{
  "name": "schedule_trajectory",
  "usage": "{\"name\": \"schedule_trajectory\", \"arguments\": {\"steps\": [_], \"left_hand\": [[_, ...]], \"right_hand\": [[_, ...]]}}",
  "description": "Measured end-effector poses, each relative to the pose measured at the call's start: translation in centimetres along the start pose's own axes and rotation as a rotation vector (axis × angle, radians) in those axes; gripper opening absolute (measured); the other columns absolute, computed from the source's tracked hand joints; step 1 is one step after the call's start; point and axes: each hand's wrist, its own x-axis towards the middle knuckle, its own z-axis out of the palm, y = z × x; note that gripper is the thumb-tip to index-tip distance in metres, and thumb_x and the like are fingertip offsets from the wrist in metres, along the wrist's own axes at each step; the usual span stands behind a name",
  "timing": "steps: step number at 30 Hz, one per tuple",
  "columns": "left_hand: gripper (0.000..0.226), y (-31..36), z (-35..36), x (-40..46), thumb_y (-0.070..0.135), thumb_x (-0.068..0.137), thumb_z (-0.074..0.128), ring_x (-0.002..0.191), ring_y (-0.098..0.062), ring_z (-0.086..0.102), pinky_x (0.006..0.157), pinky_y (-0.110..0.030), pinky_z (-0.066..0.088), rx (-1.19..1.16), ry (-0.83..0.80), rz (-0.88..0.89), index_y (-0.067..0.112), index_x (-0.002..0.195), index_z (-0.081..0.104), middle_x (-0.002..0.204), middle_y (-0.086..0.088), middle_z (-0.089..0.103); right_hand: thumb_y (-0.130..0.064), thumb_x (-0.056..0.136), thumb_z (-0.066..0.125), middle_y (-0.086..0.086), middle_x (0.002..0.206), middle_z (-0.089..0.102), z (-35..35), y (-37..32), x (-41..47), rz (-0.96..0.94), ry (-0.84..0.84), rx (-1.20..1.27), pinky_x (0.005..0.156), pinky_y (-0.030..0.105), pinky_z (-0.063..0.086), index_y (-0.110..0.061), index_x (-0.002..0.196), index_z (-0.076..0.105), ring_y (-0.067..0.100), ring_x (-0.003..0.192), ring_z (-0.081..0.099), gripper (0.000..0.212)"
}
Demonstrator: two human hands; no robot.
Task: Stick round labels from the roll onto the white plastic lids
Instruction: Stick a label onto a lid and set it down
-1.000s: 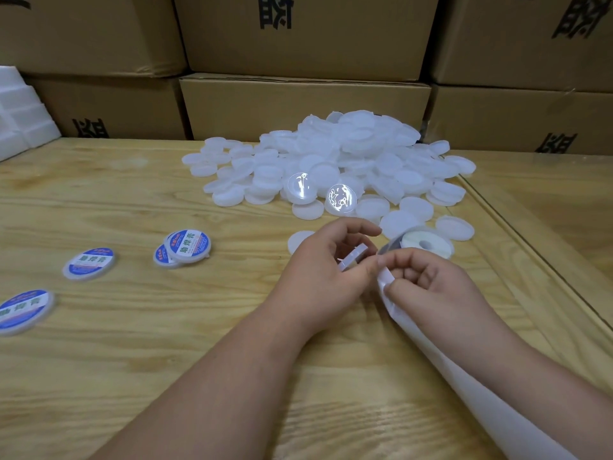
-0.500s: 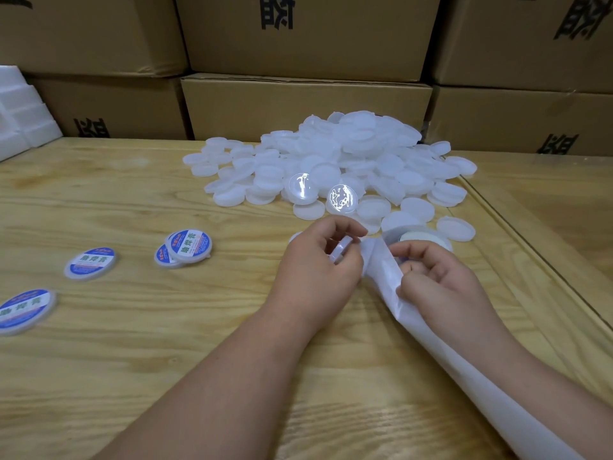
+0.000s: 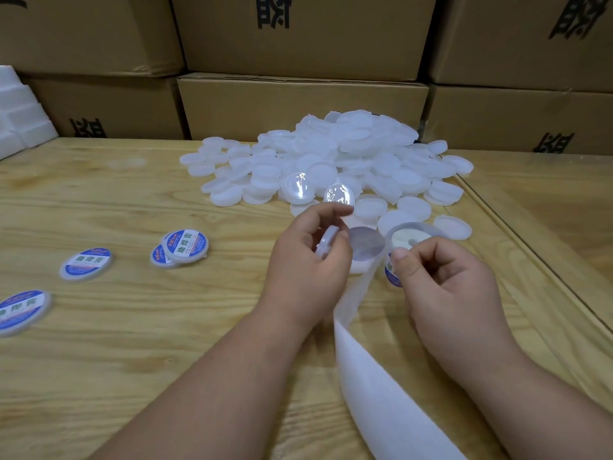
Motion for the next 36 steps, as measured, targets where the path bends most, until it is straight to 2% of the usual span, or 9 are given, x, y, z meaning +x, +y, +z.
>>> {"name": "schedule_trajectory", "arguments": {"steps": [2, 6, 11, 17, 22, 24, 28, 33, 36], "left_hand": [[0.03, -0.2, -0.1, 0.0, 0.014, 0.092, 0.058, 0.086, -0.004, 0.064, 0.08, -0.018, 0.05, 0.037, -0.005, 0.039, 0.037, 0.107, 0.07, 0.09, 0.021, 0.067], [0.029, -0.1, 0.0, 0.0, 0.007, 0.094, 0.057, 0.098, -0.009, 0.065, 0.088, -0.037, 0.056, 0.132, 0.021, 0.182, 0.034, 0.097, 0.068, 0.102, 0.01, 0.067], [0.029, 0.0, 0.2, 0.1, 0.0, 0.093, 0.06, 0.101, 0.001, 0.06, 0.089, -0.01, 0.042, 0.208, 0.033, 0.368, 0.028, 0.098, 0.066, 0.101, 0.004, 0.065], [0.021, -0.5, 0.2, 0.2, 0.002, 0.093, 0.062, 0.1, -0.011, 0.061, 0.093, -0.017, 0.044, 0.175, -0.018, 0.405, 0.019, 0.099, 0.073, 0.102, -0.004, 0.061], [0.025, -0.3, 0.1, 0.2, 0.002, 0.092, 0.064, 0.098, -0.012, 0.062, 0.091, -0.021, 0.048, 0.135, -0.063, 0.402, 0.025, 0.098, 0.072, 0.101, -0.002, 0.061], [0.026, -0.2, 0.2, -0.1, 0.006, 0.089, 0.066, 0.093, -0.012, 0.065, 0.083, -0.024, 0.052, 0.066, -0.069, 0.293, 0.03, 0.097, 0.071, 0.098, 0.001, 0.064], [0.032, 0.2, -0.7, 0.0, 0.02, 0.076, 0.057, 0.063, -0.029, 0.069, 0.042, -0.028, 0.046, -0.364, -0.127, -0.016, 0.022, 0.108, 0.06, 0.081, -0.008, 0.066], [0.028, 0.5, -1.3, 0.8, 0.023, 0.083, 0.037, 0.058, -0.035, 0.065, 0.039, -0.022, 0.036, -0.748, -0.149, -0.331, 0.015, 0.107, 0.051, 0.078, -0.018, 0.066], [0.022, 0.5, -1.1, 1.1, 0.029, 0.099, 0.04, 0.066, -0.025, 0.066, 0.044, -0.025, 0.033, -0.77, -0.2, -0.397, 0.017, 0.108, 0.056, 0.09, -0.012, 0.072]], "right_hand": [[-0.036, 0.088, 0.071, -0.008, 0.053, 0.043, 0.0, 0.1, 0.2, 0.022, 0.002, 0.005, 0.042, 0.02, 0.032, -0.016, 0.072, 0.057, 0.01, 0.044, 0.035, 0.03], [-0.027, 0.098, 0.065, -0.009, 0.053, 0.04, 0.1, 0.4, 0.3, 0.134, -0.064, 0.064, 0.044, 0.025, 0.029, -0.02, 0.073, 0.066, 0.012, 0.046, 0.031, 0.026], [-0.031, 0.1, 0.056, 0.002, 0.056, 0.041, 0.0, -0.3, 0.7, 0.357, -0.127, 0.433, 0.039, 0.026, 0.028, -0.018, 0.074, 0.071, 0.014, 0.042, 0.03, 0.033], [-0.02, 0.097, 0.06, 0.002, 0.057, 0.044, 0.0, -0.4, 0.8, 0.376, -0.119, 0.471, 0.038, 0.025, 0.027, -0.015, 0.07, 0.066, 0.013, 0.044, 0.031, 0.029], [-0.016, 0.096, 0.059, 0.001, 0.057, 0.044, -0.1, -0.5, 0.8, 0.355, -0.108, 0.494, 0.038, 0.025, 0.027, -0.023, 0.056, 0.059, 0.013, 0.044, 0.03, 0.041], [-0.015, 0.095, 0.059, 0.0, 0.057, 0.043, -0.1, -0.5, 0.8, 0.33, -0.101, 0.502, 0.038, 0.024, 0.027, -0.023, 0.055, 0.057, 0.012, 0.044, 0.03, 0.041], [-0.022, 0.083, 0.06, -0.001, 0.054, 0.043, -0.1, -0.5, 0.7, 0.246, -0.047, 0.474, 0.04, 0.024, 0.026, -0.025, 0.055, 0.057, 0.013, 0.042, 0.03, 0.028], [-0.03, 0.083, 0.065, 0.002, 0.051, 0.04, 0.1, -0.5, -0.1, 0.052, -0.012, 0.3, 0.042, 0.024, 0.026, -0.028, 0.071, 0.065, 0.018, 0.045, 0.03, 0.012], [-0.026, 0.086, 0.063, 0.0, 0.048, 0.04, 0.4, -0.6, -0.3, 0.017, -0.096, 0.279, 0.043, 0.024, 0.027, -0.03, 0.074, 0.066, 0.017, 0.045, 0.029, 0.013]]}}
